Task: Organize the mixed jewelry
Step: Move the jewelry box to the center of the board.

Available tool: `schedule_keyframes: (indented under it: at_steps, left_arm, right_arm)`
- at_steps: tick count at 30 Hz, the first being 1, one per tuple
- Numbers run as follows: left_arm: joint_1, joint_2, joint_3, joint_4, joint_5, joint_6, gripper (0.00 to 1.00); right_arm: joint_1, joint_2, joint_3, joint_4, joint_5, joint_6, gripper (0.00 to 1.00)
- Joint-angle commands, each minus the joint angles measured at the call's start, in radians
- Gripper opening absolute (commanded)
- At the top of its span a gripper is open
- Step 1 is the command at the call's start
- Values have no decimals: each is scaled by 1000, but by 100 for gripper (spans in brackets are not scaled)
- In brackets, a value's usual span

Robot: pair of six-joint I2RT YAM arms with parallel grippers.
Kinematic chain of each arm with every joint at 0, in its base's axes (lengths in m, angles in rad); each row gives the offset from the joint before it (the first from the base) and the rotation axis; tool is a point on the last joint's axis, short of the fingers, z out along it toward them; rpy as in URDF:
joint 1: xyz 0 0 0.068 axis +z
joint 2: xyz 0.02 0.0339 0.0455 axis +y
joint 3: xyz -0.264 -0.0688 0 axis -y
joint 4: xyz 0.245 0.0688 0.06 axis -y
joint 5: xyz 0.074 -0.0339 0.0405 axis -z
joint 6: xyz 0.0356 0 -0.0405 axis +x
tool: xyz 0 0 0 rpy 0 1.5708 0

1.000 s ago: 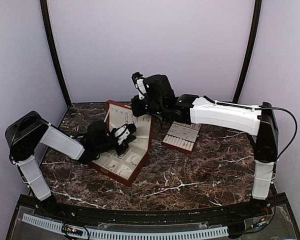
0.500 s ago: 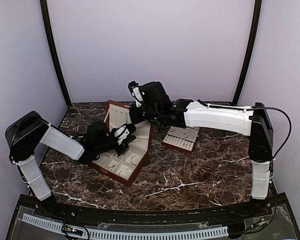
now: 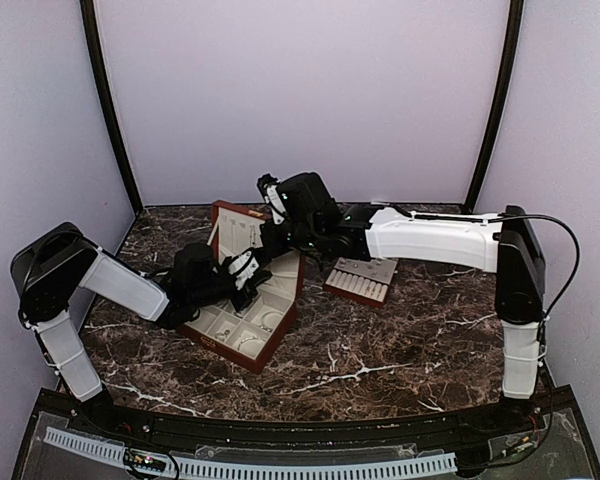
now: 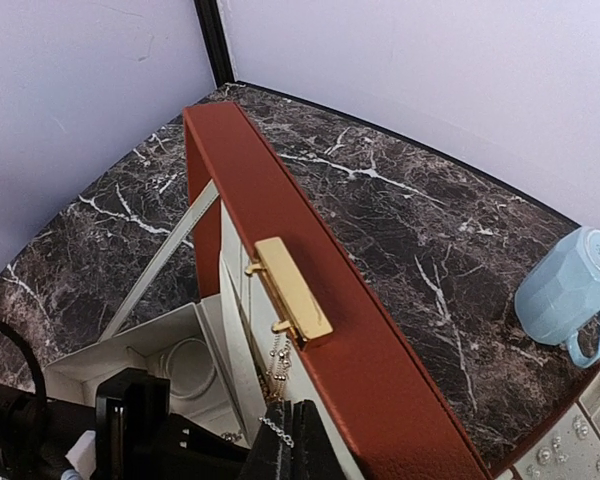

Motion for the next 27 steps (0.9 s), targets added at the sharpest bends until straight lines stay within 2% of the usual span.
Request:
schedule_keyframes:
  at_steps: [1, 13, 18, 27]
  left_arm:
    - [-7, -15, -32, 12, -14, -24, 0]
    - [-11, -11, -58, 39, -19, -38, 0]
    - [-15, -11, -54, 41, -14, -50, 0]
    - [-95, 23, 14, 34, 9, -103, 0]
  right_arm:
    - [-6, 11, 5, 15, 64, 31, 0]
    - [-8, -2, 13, 16, 118, 52, 0]
    - [-9, -22, -11, 44, 95, 40, 0]
    - [-29, -60, -58, 50, 93, 24, 0]
